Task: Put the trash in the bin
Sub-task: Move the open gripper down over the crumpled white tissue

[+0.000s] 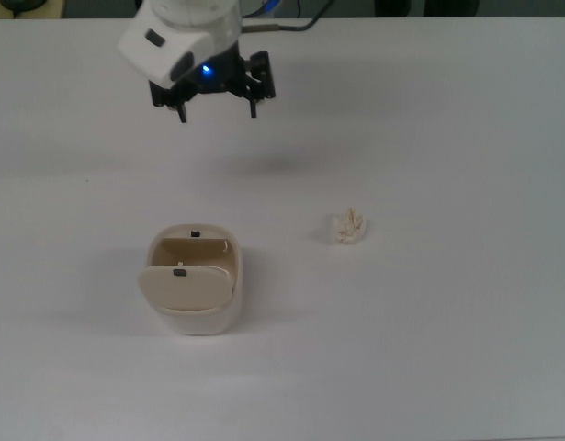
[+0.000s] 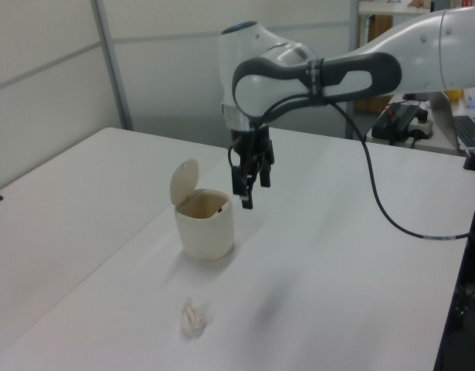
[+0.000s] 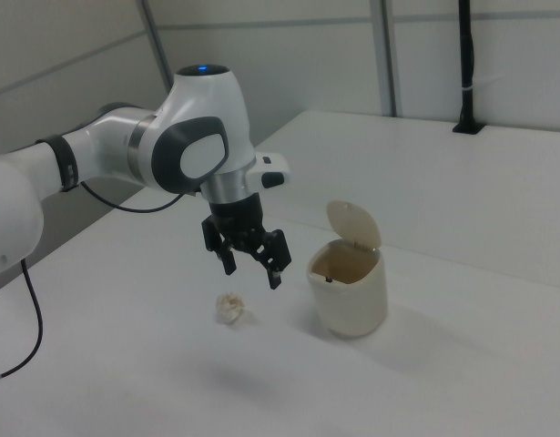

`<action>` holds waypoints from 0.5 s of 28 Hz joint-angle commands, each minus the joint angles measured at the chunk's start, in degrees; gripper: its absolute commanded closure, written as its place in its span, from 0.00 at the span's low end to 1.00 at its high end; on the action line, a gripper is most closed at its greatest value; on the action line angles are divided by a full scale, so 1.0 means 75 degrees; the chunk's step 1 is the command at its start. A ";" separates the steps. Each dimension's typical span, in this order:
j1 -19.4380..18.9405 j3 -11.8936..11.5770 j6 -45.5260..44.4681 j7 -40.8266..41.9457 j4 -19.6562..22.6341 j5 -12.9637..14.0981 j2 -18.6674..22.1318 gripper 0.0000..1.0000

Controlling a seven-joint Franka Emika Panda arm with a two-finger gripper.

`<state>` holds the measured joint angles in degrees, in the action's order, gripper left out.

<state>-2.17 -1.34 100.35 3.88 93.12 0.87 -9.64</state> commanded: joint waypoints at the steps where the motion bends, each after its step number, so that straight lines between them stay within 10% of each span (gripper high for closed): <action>1: -0.0589 -0.0044 0.0681 -0.0762 0.0556 -0.0221 0.0078 0.00; 14: -0.1924 -0.0044 0.2109 -0.3011 0.0650 -0.1088 -0.1233 0.00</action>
<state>-13.94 -1.18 110.82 -12.83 97.70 -4.90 -15.02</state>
